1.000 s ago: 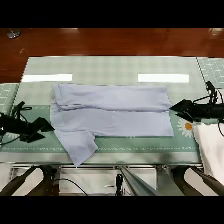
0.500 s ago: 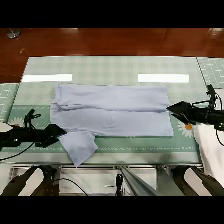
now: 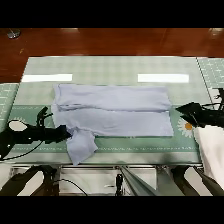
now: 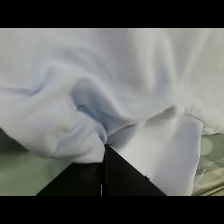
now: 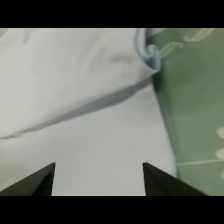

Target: Fold the shirts.

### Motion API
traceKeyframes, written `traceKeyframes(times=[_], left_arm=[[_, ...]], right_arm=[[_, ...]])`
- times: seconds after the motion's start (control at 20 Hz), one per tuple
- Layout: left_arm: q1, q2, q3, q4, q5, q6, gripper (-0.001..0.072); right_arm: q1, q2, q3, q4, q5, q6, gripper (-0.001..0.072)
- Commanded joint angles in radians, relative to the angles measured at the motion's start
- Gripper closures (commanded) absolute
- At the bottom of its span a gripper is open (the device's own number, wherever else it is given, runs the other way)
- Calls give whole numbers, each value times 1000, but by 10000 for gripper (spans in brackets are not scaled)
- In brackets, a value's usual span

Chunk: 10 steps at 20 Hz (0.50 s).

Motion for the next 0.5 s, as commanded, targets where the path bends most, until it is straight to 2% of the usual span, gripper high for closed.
traceKeyframes(times=[0.0,0.15,0.45], left_arm=[[-13,-3,1,-13,-40,27,686],[-13,-2,1,-14,-39,27,686],[-13,-2,1,-14,-35,27,686]], right_arm=[[-95,1,-2,-272,47,153,78],[-46,1,-57,-352,99,218,78],[131,-50,-106,-348,96,217,78]])
